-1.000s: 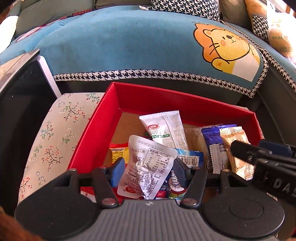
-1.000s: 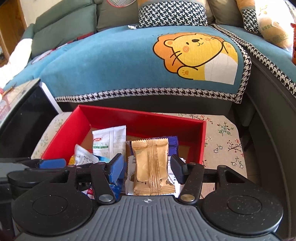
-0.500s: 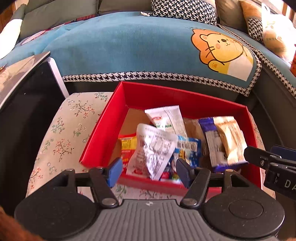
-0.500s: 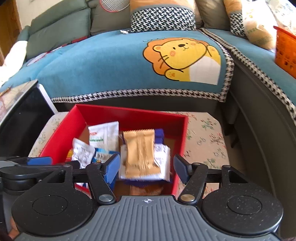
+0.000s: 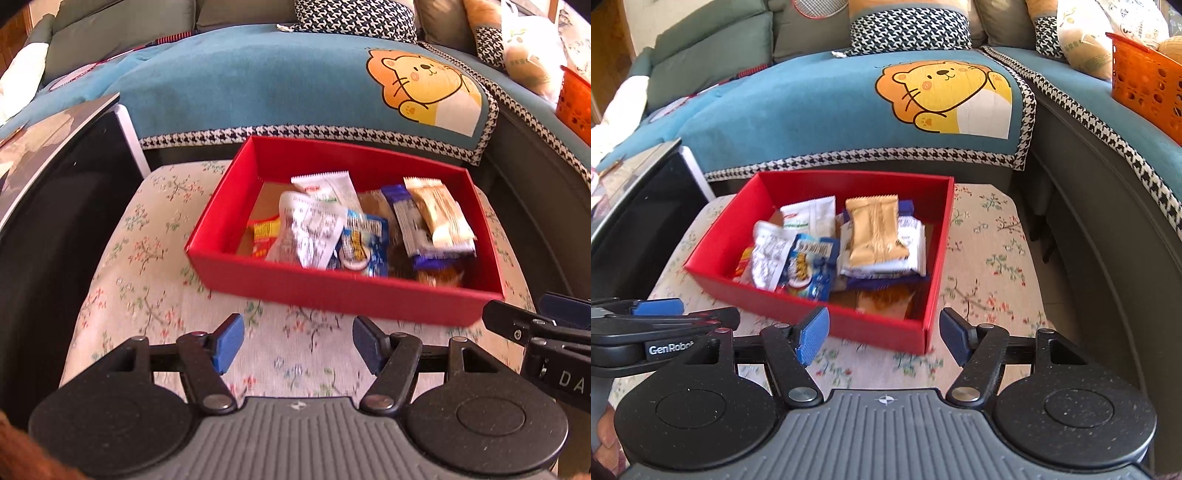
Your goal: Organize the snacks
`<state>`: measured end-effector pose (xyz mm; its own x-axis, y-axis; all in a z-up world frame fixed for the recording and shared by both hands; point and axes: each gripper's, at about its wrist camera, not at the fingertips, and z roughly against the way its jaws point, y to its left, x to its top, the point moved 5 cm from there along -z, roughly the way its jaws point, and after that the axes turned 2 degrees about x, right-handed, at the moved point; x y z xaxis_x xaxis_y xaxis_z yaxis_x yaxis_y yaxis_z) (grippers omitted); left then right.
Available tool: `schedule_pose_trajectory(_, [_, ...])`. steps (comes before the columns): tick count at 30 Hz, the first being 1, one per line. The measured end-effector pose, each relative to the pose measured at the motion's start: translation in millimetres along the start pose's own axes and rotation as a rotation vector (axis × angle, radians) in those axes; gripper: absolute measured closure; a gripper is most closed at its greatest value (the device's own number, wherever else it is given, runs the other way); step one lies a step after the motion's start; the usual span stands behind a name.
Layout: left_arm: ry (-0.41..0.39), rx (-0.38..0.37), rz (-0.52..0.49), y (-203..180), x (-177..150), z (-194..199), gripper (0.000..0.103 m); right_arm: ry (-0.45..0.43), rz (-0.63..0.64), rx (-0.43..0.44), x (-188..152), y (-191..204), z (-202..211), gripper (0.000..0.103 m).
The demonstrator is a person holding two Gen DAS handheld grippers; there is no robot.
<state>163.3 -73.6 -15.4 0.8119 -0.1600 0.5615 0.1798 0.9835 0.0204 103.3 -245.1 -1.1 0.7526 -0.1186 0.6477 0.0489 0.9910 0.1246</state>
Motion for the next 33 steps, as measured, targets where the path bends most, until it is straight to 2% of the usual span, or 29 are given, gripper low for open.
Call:
schedule_pose_trajectory(4, [0.008,0.007,-0.008,0,-19,8,0.0,0.001,0.013,-0.003,-16,6,12,0.026])
schedule_pose_trajectory(17, [-0.001,0.031,-0.014,0,-63,32,0.0,0.053,-0.004,-0.02,-68,7,30,0.024])
schedule_pose_trajectory(33, [-0.003,0.08,-0.062,-1,-100,51,0.0,0.066,-0.023,-0.024,-105,10,52,0.021])
